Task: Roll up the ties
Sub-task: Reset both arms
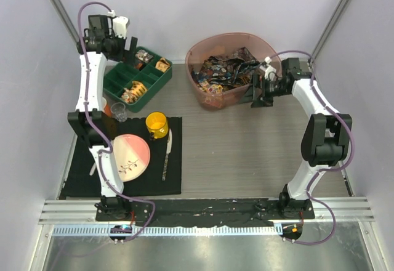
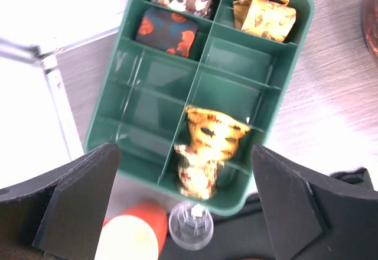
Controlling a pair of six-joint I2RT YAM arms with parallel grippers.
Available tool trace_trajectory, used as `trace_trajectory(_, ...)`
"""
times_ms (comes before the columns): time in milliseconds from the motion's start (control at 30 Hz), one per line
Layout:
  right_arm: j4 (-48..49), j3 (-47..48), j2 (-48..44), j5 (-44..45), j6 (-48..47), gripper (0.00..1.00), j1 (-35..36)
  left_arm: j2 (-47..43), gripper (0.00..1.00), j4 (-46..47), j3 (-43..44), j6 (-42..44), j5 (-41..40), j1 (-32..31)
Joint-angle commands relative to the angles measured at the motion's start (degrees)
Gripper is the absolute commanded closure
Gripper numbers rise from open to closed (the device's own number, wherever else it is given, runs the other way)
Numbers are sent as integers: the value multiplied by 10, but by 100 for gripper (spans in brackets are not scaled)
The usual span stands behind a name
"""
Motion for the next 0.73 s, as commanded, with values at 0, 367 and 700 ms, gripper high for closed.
trace_trajectory(0, -2, 60, -53, 64, -51, 1, -31, -42, 0, -68, 3, -31, -73, -40)
trace_trajectory(367, 134, -143, -203, 210, -29, 1, -13, -274, 0, -13, -402, -133, -142, -110)
trace_trajectory(700, 152, -255, -318, 293, -25, 1, 32, -387, 0, 49, -538, -130, -123, -112)
